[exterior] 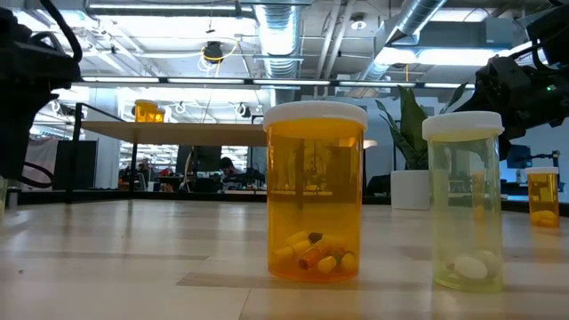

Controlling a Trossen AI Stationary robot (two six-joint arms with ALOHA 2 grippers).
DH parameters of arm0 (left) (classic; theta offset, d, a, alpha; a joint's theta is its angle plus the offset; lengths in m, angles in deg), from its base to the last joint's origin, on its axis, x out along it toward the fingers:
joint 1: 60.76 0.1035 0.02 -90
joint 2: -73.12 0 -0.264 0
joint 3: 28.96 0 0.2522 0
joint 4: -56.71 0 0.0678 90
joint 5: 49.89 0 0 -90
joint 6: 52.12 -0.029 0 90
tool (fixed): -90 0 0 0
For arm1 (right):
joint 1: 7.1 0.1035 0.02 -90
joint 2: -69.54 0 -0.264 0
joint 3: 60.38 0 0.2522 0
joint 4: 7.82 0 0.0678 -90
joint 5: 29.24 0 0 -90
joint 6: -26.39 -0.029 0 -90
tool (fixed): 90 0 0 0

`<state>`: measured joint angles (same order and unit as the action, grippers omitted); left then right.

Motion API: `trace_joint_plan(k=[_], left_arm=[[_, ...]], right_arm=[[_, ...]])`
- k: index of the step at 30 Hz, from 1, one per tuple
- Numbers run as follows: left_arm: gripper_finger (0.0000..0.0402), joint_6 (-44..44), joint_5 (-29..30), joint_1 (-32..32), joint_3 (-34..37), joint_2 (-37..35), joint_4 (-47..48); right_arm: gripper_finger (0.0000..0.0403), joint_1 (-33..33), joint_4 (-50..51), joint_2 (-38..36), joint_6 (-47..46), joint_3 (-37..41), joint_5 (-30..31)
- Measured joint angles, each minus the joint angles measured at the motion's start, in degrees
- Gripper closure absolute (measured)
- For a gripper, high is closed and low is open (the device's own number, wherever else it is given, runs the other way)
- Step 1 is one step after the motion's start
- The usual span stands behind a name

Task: Pick and place medicine bottles onto shelf by color
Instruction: Put the top yellow pill bottle on the shelf

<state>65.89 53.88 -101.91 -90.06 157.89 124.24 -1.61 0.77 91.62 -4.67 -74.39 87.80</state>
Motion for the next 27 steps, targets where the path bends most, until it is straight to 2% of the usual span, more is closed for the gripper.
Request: trace_joint_plan(k=[6,15,27], left_arm=[[0.0170,-3.1,0.0,0.2,0.8,0.0,-0.8],[0.0238,-7.4,2.1,1.9,0.8,0.0,-1.0],[0.0293,-7.5,1.5,2.0,0.8,0.0,-2.2]], right_arm=[[0.0147,0.0,0.0,0.0,0.0,0.0,0.0],[0.0147,0.0,0.0,0.0,0.0,0.0,0.0],[0.0147,0.0,0.0,0.0,0.0,0.0,0.0]])
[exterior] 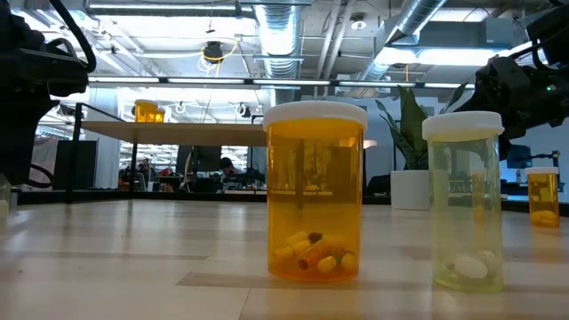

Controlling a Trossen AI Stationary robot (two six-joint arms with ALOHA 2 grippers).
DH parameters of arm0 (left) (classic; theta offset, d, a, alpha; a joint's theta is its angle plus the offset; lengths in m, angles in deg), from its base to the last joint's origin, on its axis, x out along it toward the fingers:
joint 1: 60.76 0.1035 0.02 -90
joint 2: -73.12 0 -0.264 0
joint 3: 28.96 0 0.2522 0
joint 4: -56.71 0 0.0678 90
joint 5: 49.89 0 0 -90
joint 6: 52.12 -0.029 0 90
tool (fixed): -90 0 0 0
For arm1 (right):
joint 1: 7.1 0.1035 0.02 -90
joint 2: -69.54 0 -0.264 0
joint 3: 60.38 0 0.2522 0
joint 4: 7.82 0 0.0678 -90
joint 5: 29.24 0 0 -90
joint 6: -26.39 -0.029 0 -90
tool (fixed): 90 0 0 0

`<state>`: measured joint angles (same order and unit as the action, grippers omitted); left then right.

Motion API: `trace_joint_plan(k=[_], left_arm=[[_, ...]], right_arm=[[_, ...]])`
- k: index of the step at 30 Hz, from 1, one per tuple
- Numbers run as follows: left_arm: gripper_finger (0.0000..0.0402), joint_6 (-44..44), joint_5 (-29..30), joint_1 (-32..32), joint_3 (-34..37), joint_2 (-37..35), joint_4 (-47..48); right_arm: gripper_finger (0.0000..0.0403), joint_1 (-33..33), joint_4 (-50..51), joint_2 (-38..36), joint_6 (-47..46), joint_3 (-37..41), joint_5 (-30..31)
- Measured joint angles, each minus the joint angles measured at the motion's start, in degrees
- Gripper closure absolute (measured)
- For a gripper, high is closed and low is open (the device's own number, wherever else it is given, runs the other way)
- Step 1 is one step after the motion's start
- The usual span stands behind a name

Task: Pick and place medicine bottles onto shelf by color
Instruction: Put the top yellow pill bottle on the shelf

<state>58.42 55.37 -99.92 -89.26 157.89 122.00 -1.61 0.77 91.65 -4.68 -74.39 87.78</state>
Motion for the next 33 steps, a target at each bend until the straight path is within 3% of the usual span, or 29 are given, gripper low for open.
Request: trace_joint_plan(k=[9,15,24,33], left_arm=[[0.0307,-0.2,0.2,0.4,-0.3,0.0,0.1],[0.0304,-6.6,2.3,3.2,-1.8,-1.4,-0.1],[0.0304,-27.7,3.5,14.1,-8.0,-5.2,0.0],[0.0303,-50.4,3.4,27.2,-20.1,-5.7,1.7]], right_arm=[[0.0147,0.0,0.0,0.0,0.0,0.0,0.0],[0.0147,0.0,0.0,0.0,0.0,0.0,0.0],[0.0147,0.0,0.0,0.0,0.0,0.0,0.0],[0.0147,0.0,0.0,0.0,0.0,0.0,0.0]])
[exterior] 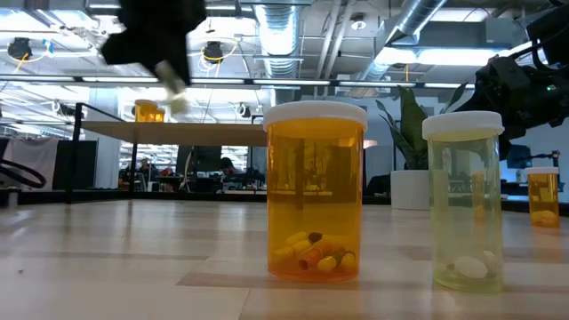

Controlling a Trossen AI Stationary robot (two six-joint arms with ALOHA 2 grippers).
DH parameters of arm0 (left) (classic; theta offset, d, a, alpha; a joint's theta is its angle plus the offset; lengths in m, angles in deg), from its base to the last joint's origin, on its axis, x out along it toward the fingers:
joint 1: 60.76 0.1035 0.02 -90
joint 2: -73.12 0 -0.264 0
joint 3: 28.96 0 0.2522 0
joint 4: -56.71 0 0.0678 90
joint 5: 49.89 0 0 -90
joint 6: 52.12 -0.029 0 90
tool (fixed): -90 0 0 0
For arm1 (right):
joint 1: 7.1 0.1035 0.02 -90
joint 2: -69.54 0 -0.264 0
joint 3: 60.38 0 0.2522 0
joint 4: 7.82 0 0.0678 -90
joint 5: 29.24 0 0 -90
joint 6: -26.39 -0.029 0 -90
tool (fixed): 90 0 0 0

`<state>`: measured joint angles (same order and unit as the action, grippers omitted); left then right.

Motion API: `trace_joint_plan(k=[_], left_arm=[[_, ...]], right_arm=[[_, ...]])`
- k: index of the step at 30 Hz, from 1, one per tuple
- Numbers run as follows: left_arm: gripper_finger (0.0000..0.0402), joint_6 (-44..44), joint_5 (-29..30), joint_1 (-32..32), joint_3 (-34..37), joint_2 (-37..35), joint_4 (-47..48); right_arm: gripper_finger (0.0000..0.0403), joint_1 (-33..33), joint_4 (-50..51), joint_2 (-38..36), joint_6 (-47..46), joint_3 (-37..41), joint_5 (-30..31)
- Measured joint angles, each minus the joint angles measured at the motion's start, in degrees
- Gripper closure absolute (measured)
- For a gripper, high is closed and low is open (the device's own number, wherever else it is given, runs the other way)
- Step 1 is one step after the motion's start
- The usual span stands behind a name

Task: Pick and place medicine bottles onto shelf by color
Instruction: Put the top yellow pill bottle on the shelf

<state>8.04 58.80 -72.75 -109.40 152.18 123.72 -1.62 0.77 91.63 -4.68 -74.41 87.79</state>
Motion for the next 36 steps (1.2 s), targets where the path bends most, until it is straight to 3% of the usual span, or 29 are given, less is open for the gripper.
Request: trace_joint_plan(k=[10,28,36], left_arm=[[0.0303,-17.3,-3.5,14.6,-8.4,0.0,2.3],[0.0300,-51.3,-9.3,48.1,-12.5,1.3,6.4],[0.0299,-59.4,-9.5,55.3,-12.5,5.0,5.7]], right_arm=[[0.0147,0.0,0.0,0.0,0.0,0.0,0.0],[0.0147,0.0,0.0,0.0,0.0,0.0,0.0],[0.0147,0.0,0.0,0.0,0.0,0.0,0.0]])
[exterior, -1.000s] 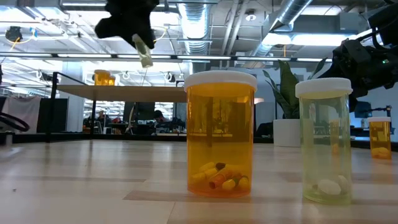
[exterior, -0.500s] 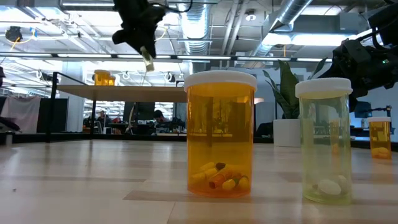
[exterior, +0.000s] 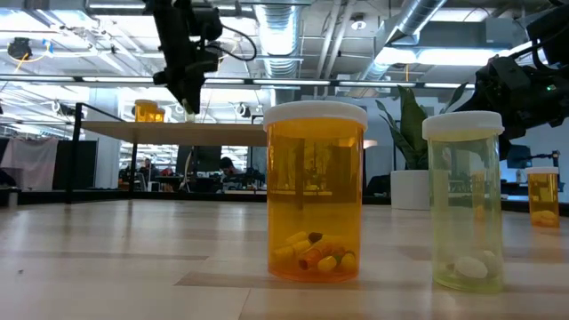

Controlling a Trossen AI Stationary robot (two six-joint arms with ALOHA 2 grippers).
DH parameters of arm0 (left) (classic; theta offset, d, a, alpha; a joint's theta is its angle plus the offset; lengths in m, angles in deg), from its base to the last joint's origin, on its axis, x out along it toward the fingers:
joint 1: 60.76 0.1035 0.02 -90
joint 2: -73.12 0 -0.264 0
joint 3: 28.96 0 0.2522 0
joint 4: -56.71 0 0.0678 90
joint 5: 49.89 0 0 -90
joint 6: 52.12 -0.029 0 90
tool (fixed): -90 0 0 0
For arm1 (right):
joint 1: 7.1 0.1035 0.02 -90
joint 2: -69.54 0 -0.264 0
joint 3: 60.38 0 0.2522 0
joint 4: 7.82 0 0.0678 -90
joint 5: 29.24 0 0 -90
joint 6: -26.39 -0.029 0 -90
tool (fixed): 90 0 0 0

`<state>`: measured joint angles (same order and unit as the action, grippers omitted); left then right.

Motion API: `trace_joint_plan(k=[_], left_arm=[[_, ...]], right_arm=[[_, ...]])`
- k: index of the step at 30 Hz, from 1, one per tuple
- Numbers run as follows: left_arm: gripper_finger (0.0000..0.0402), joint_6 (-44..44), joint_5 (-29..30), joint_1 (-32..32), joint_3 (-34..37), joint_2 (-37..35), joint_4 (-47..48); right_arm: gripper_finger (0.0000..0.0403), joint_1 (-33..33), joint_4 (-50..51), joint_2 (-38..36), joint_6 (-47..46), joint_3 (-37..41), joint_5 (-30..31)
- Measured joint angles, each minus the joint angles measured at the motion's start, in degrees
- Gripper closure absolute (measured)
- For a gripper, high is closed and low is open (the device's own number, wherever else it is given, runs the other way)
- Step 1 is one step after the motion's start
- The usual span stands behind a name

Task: Pick and place medicine bottles onto shelf by color
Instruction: Put the top yellow pill bottle on the shelf

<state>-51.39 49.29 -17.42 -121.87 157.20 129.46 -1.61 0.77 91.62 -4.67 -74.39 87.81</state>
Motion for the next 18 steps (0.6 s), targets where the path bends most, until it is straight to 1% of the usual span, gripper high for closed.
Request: trace_joint_plan(k=[9,13,18], left_arm=[[0.0299,-3.4,-1.4,4.0,0.0,0.5,-3.1],[0.0299,-3.2,-2.8,4.6,0.0,1.5,-3.7],[0.0299,-3.3,-2.9,5.1,-0.1,3.4,-4.1]], right_arm=[[0.0147,0.0,0.0,0.0,0.0,0.0,0.0],[0.0147,0.0,0.0,0.0,0.0,0.0,0.0],[0.0147,0.0,0.0,0.0,0.0,0.0,0.0]])
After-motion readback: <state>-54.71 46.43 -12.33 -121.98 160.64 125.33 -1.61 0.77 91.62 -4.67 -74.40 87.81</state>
